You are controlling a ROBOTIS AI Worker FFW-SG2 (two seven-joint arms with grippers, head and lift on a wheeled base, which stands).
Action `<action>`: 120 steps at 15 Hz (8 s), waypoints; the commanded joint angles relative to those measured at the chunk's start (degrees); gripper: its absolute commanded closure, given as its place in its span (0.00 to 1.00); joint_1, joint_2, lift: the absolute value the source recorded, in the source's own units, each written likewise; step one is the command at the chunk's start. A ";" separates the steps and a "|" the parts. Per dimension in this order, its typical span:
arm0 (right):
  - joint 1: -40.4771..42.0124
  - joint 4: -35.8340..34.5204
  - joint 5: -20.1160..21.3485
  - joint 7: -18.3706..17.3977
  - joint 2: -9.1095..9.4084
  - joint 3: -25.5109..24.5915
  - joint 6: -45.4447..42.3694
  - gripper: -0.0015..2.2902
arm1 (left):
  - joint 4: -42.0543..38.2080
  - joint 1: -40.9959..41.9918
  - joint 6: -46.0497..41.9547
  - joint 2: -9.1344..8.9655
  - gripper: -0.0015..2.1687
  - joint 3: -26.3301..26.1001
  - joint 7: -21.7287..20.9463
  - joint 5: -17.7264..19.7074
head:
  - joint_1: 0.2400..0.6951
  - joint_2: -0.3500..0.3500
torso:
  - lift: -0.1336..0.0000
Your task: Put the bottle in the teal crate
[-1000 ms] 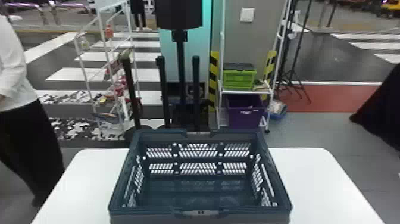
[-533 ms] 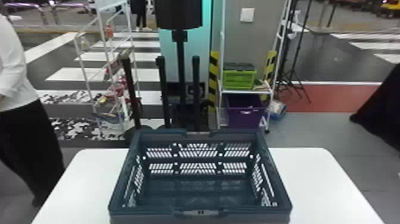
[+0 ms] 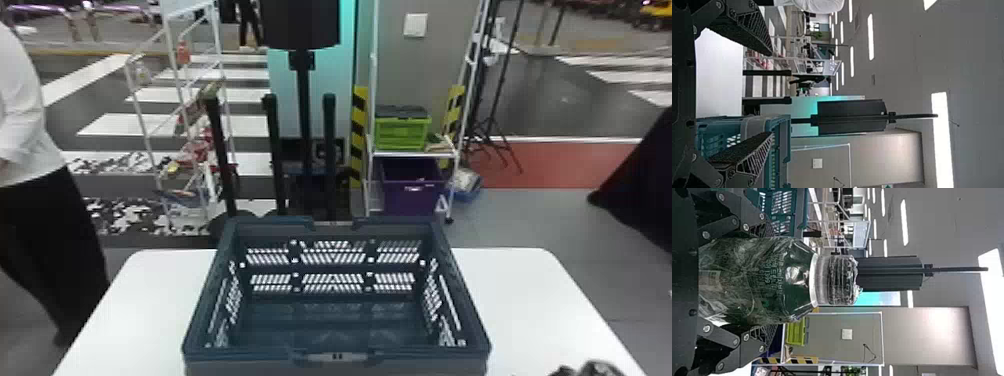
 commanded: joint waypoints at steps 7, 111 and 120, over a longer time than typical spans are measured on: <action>-22.98 -2.27 -7.29 9.92 -0.51 -5.61 32.18 0.81 | 0.97 -0.69 0.14 0.34 0.09 1.02 -0.09 2.17 | 0.57 0.50 | 1.00; -0.39 8.27 4.92 -7.22 3.01 7.92 -5.96 0.05 | 1.94 1.25 -8.82 -1.77 0.09 4.01 -3.96 3.58 | 0.57 0.50 | 1.00; 2.77 10.03 4.84 -8.63 3.10 7.31 -11.24 0.05 | 1.24 1.77 -7.77 -1.86 0.09 4.18 -3.87 3.58 | 0.57 0.50 | 1.00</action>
